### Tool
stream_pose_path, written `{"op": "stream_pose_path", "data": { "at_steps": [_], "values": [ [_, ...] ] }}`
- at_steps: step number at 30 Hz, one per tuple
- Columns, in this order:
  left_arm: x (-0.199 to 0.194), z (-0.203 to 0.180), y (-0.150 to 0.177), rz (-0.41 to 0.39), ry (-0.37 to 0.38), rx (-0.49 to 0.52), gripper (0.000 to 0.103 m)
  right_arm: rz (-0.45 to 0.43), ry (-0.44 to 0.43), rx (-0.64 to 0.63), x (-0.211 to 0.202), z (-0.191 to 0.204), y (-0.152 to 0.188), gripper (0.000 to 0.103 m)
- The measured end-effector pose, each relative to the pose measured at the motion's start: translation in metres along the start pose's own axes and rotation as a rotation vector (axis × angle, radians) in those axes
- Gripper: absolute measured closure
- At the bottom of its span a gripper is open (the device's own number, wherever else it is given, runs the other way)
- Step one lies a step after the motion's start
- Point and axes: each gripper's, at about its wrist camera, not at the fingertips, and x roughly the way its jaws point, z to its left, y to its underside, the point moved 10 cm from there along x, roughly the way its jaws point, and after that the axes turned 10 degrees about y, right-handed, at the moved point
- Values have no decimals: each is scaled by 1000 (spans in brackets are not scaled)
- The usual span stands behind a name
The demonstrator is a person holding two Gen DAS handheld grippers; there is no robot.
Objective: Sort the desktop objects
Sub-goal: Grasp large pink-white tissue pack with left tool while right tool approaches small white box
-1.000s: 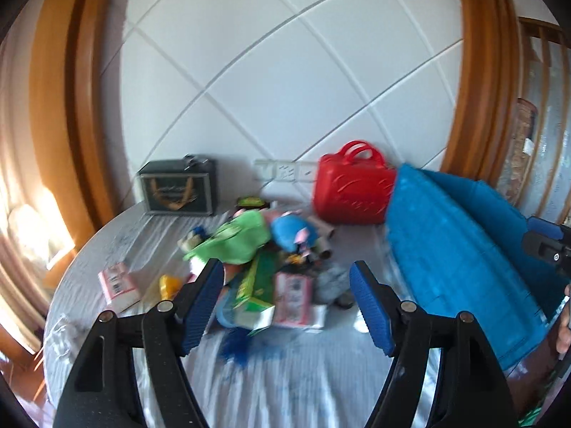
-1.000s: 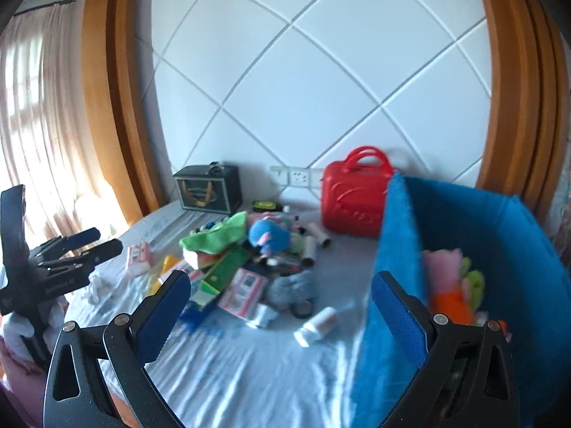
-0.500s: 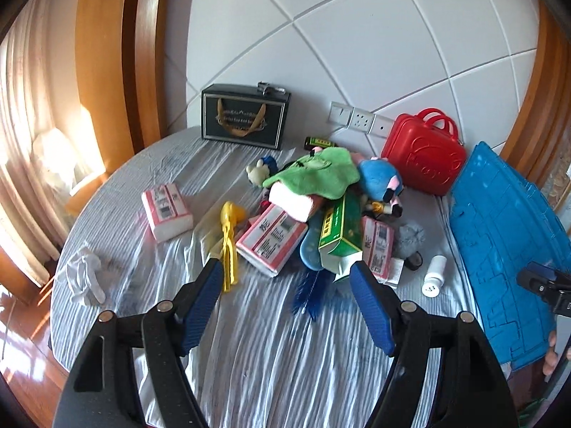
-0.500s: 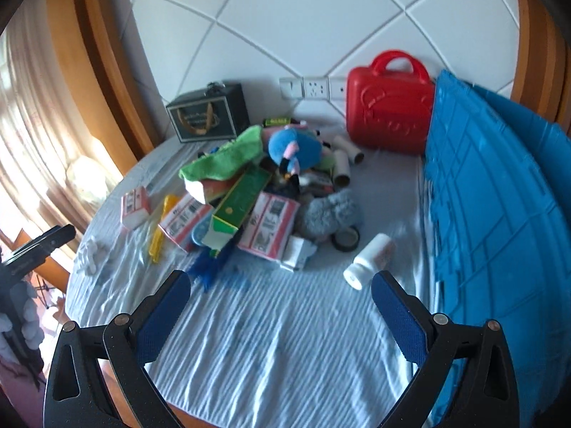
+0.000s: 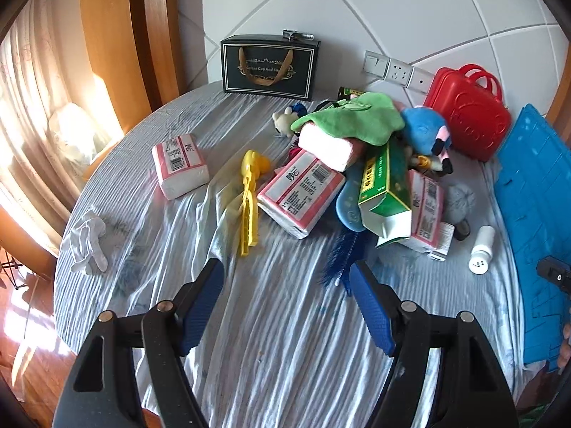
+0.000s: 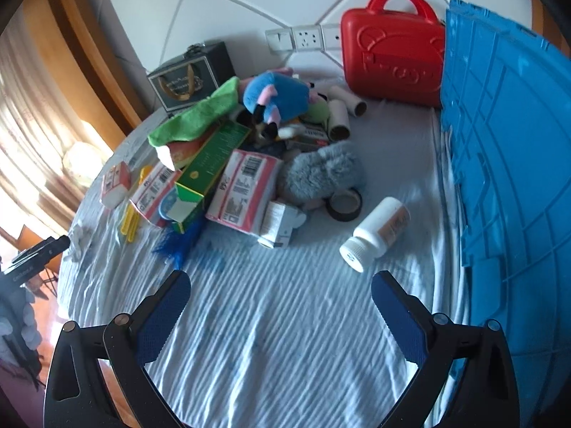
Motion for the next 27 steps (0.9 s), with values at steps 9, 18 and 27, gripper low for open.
{"op": "stream_pose_path", "data": {
  "at_steps": [9, 18, 27],
  "values": [
    [61, 0, -23, 88, 46, 121, 31, 53, 40, 66, 23, 4, 2, 0],
    [147, 5, -39, 200, 48, 328, 31, 102, 110, 156, 42, 20, 0, 0],
    [202, -2, -51, 255, 51, 417, 27, 174, 149, 207, 82, 25, -9, 0]
  ]
}}
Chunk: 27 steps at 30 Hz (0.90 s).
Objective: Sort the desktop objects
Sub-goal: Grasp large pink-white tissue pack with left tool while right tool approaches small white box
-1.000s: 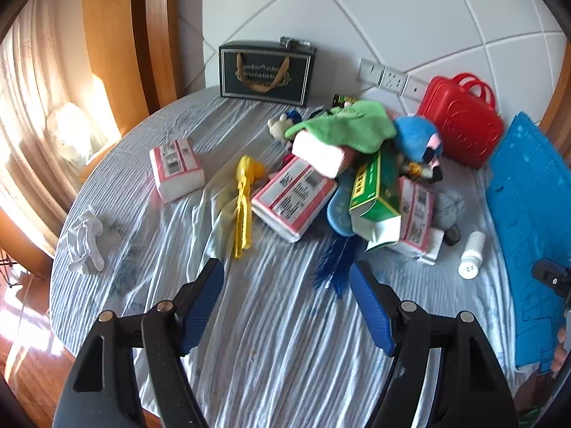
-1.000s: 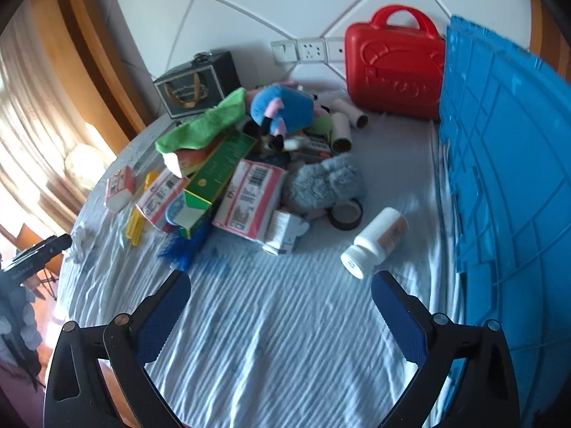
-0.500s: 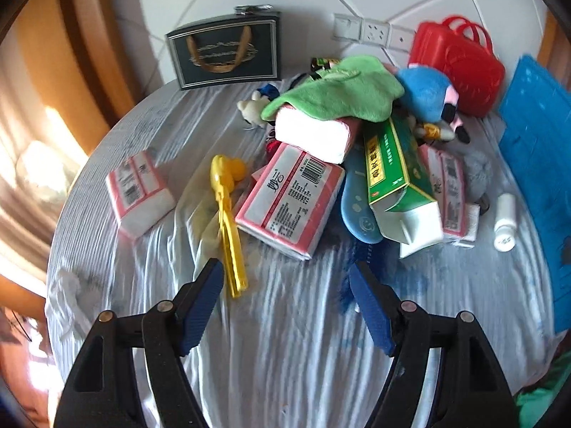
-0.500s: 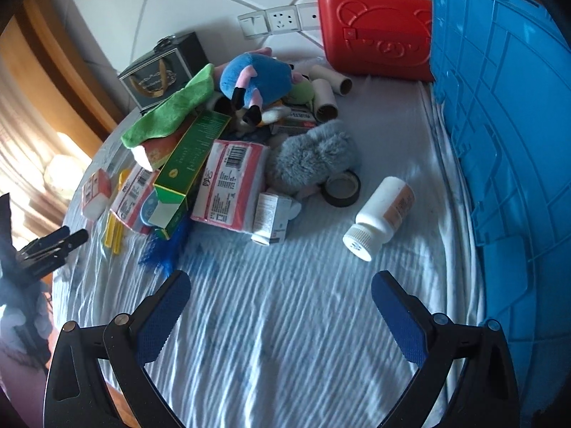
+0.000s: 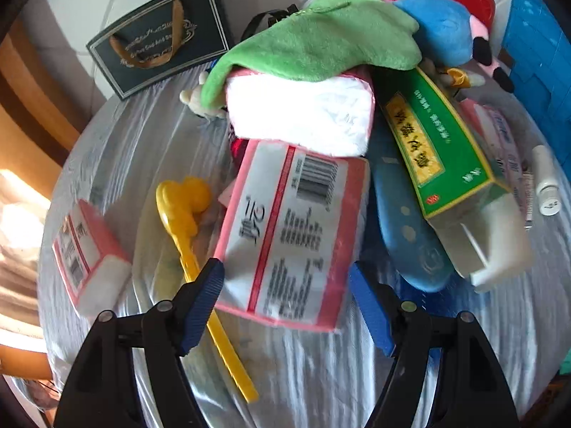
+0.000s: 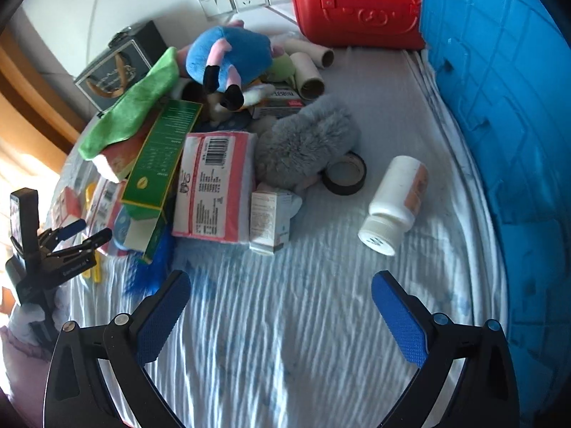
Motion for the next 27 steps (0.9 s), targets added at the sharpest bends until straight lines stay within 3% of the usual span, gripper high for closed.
{"op": "stream_pose_path", "data": {
  "at_steps": [4, 11, 15, 20, 27],
  "values": [
    [15, -2, -12, 24, 14, 31, 13, 27, -15, -11, 20, 14, -13, 0],
    [40, -3, -17, 69, 64, 14, 6, 76, -24, -21, 59, 34, -33, 0],
    [51, -1, -14, 85, 44, -21, 7, 58, 34, -8, 64, 28, -40, 1],
    [40, -1, 3, 78, 89, -95, 10, 69, 50, -9, 63, 9, -28, 32],
    [10, 0, 36, 58, 126, -172, 10, 108, -6, -42, 83, 17, -14, 33]
  ]
}}
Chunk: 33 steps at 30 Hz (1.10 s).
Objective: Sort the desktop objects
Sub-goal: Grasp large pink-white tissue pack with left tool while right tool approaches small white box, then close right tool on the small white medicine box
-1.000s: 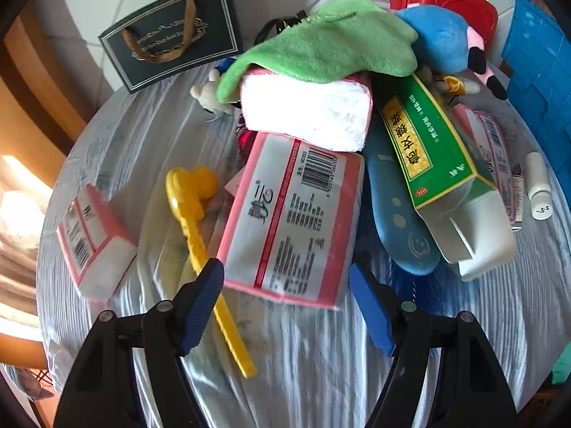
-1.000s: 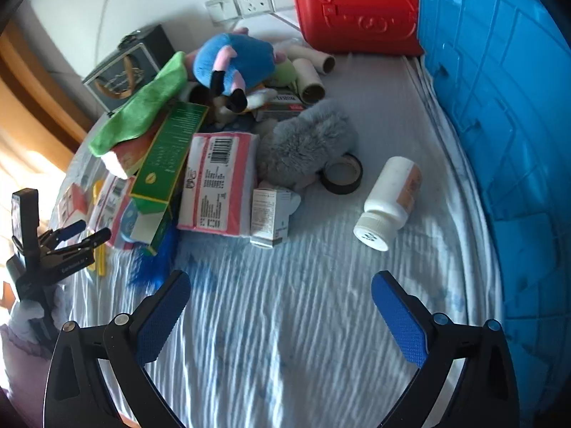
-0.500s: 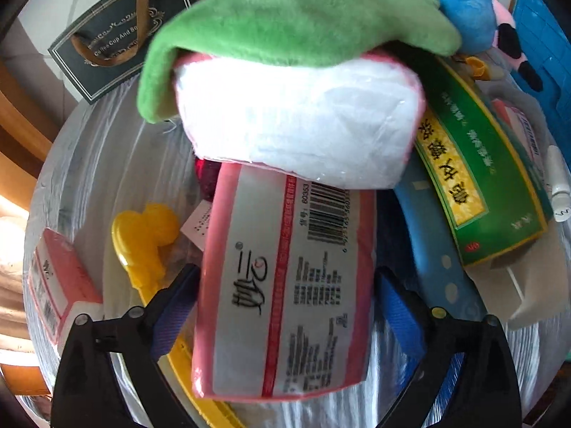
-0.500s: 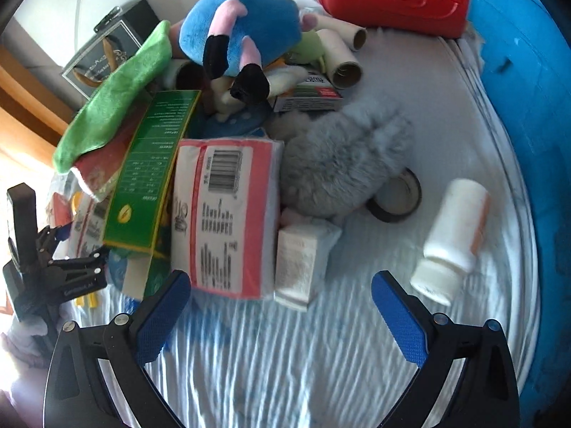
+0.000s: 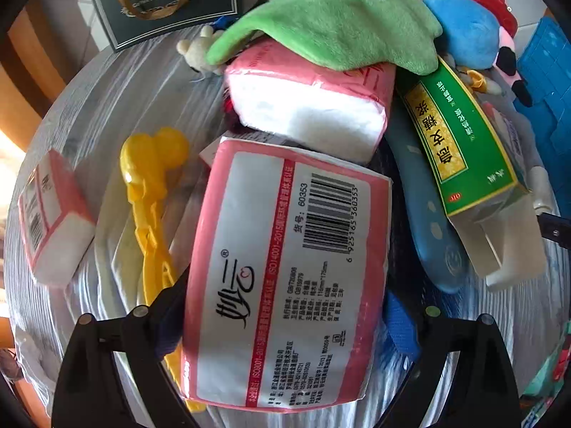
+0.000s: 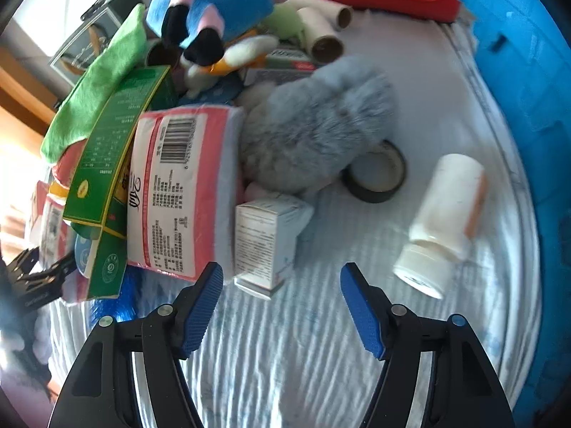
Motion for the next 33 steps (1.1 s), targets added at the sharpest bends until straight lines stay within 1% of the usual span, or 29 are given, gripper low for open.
{"op": "stream_pose_path", "data": {
  "at_steps": [3, 6, 7, 8, 9, 10, 14, 15, 18, 21, 23, 24, 27, 28, 29, 30, 31, 33],
  "values": [
    [-10, -1, 0, -15, -1, -4, 10, 1, -23, -11, 12, 7, -6, 33],
    [-12, -10, 2, -30, -10, -10, 10, -4, -78, -4, 17, 10, -13, 34],
    [-15, -11, -1, -36, -9, -13, 10, -4, -90, -7, 17, 11, -14, 38],
    [-15, -10, -10, -41, -5, -15, 10, -5, -99, -8, 16, 11, -14, 47],
    [-19, -10, -9, -48, 1, -15, 10, -5, -113, -8, 14, 12, -12, 52],
    [-24, -16, -9, -58, 6, -13, 10, -5, -114, -13, 13, 12, -10, 60],
    [-38, -31, -1, -76, 18, 20, 10, -8, -108, -15, 9, 10, 3, 74],
    [-42, -36, 2, -79, 20, 28, 10, -5, -94, -16, 9, 8, 8, 75],
    [-48, -45, 12, -80, 31, 31, 10, -2, -106, -11, 4, 5, 20, 76],
    [-49, -44, 24, -71, 42, 20, 10, -17, -125, -18, -5, 7, 21, 75],
    [-51, -44, 31, -68, 36, 10, 10, -31, -98, -29, -3, 8, 13, 57],
    [-52, -44, 33, -69, 38, 5, 10, -27, -68, -29, 4, 8, 8, 56],
    [-53, -41, 35, -79, 39, -6, 10, -13, -28, -59, 25, 13, 4, 57],
    [-52, -39, 35, -82, 32, -19, 10, -1, -38, -61, 32, 14, 6, 63],
    [-52, -37, 34, -86, 26, -29, 10, -7, -41, -60, 33, 14, 6, 69],
    [-52, -35, 33, -90, 14, -44, 10, -13, -24, -64, 30, 12, 8, 69],
    [-53, -33, 32, -94, 7, -50, 10, -20, -27, -61, 25, 11, 11, 73],
    [-59, -37, 33, -110, 6, -48, 10, -40, -57, -59, 10, 9, 20, 73]
  ]
}}
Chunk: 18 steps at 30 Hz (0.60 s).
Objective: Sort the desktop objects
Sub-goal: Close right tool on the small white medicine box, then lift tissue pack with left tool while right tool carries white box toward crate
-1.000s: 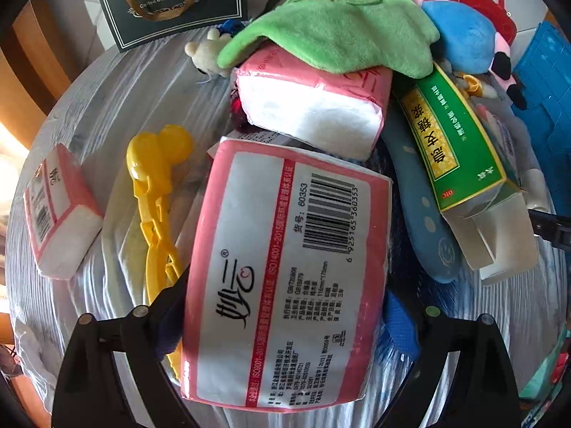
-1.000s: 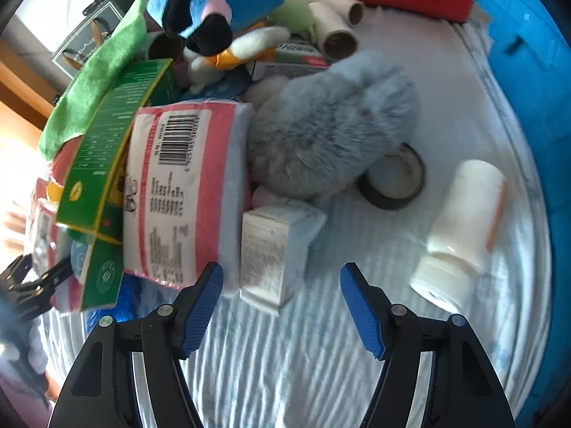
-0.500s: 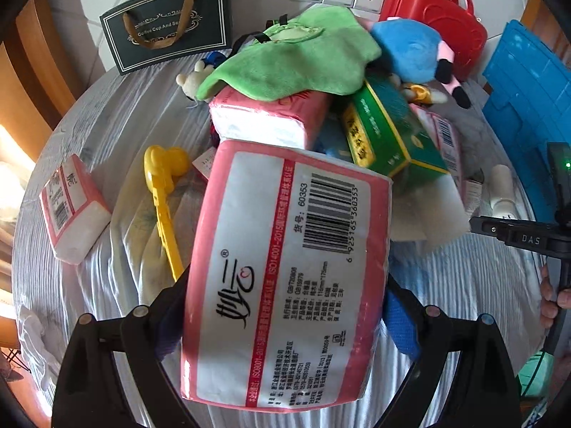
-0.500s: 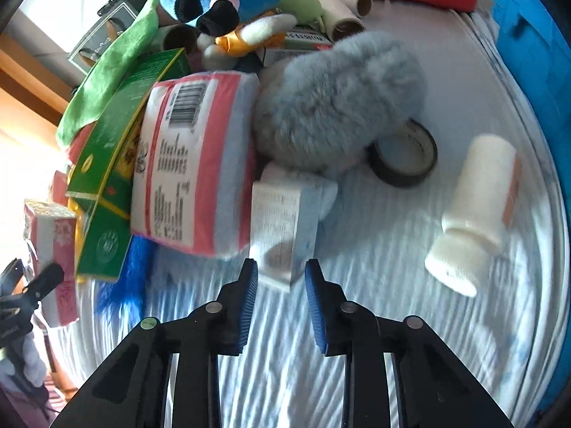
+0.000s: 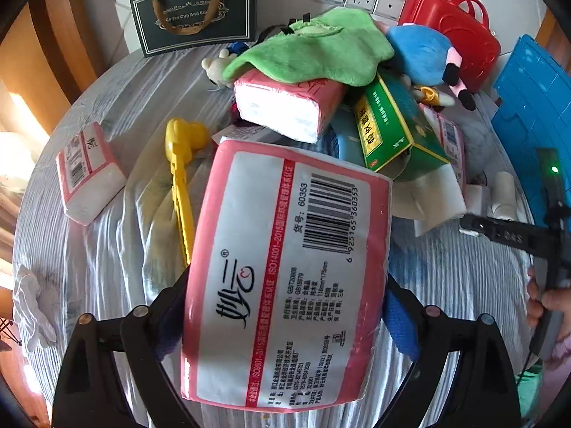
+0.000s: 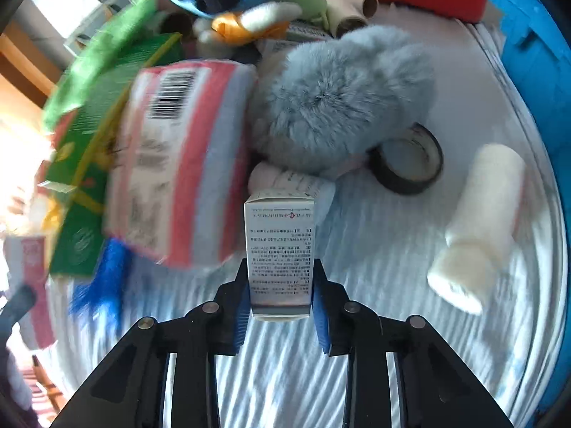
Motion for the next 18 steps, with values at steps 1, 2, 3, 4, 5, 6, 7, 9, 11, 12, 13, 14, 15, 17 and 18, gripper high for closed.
{"op": "stream_pose_path", "data": {
  "at_steps": [1, 2, 3, 4, 5, 6, 7, 9, 11, 12, 13, 14, 15, 17, 18],
  "values": [
    [-3, -4, 1, -6, 5, 3, 10, -15, -2, -7, -9, -1, 5, 73],
    [-7, -8, 3, -12, 8, 5, 10, -29, -4, -13, -16, -1, 9, 73],
    [-9, -11, 3, -15, 10, 8, 10, -44, -10, -19, -26, -2, 16, 73],
    [-12, -16, 5, -20, 13, 11, 10, -51, -18, -19, -34, -4, 22, 73],
    [-15, -22, 6, -26, 18, 14, 10, -61, -27, -16, -43, -6, 27, 73],
    [-19, -30, 7, -34, 26, 20, 10, -77, -39, -10, -53, -8, 32, 73],
    [-24, -36, 9, -41, 29, 26, 10, -91, -51, -6, -62, -11, 36, 73],
    [-34, -46, 12, -57, 31, 42, 10, -127, -70, -2, -85, -19, 47, 73],
    [-45, -60, 15, -79, 28, 58, 10, -168, -88, -13, -107, -39, 41, 73],
    [-52, -68, 17, -94, 26, 65, 10, -190, -91, -20, -117, -37, 40, 73],
    [-57, -75, 18, -105, 25, 68, 10, -210, -93, -31, -125, -37, 47, 73],
    [-61, -82, 19, -113, 24, 70, 10, -234, -103, -42, -137, -38, 49, 73],
    [-67, -90, 21, -126, 20, 74, 10, -248, -112, -49, -141, -31, 49, 73],
    [-75, -103, 24, -142, 16, 88, 10, -278, -125, -70, -155, -29, 56, 73],
    [-79, -110, 26, -151, 14, 98, 10, -292, -133, -80, -162, -29, 57, 73]
  ]
}}
